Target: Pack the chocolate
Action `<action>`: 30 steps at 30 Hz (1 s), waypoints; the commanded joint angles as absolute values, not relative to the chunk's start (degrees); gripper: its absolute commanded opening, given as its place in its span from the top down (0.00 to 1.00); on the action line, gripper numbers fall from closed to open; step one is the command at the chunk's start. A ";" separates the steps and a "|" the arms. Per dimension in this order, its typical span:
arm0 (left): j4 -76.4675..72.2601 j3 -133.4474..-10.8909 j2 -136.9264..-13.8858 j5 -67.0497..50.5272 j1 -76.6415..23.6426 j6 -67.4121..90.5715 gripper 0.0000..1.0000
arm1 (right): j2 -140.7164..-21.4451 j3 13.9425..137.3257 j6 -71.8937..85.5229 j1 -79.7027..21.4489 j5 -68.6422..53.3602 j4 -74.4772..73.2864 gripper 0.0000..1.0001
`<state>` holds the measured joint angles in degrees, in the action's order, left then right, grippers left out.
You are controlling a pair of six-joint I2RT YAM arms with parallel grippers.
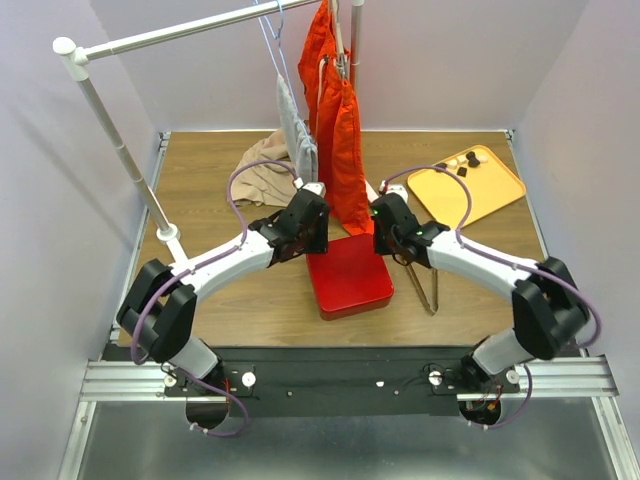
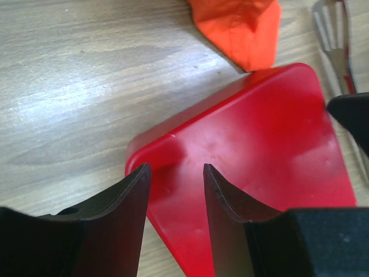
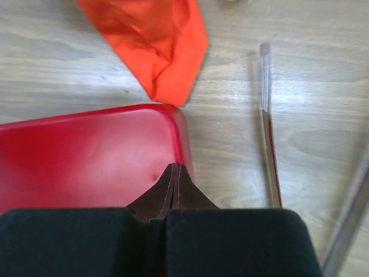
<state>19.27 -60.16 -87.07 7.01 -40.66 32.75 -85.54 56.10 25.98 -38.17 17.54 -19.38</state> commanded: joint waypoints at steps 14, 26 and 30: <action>21.19 -60.47 -81.74 8.35 -40.25 33.31 0.49 | -85.68 55.56 26.18 -36.39 9.94 -17.40 0.96; 23.99 -56.24 -81.13 8.16 -40.34 33.58 0.49 | -78.51 59.58 24.43 -36.39 18.88 -21.70 0.75; 27.07 -60.19 -74.81 13.17 -40.34 33.31 0.49 | -74.37 62.66 24.34 -36.30 29.32 -25.74 0.29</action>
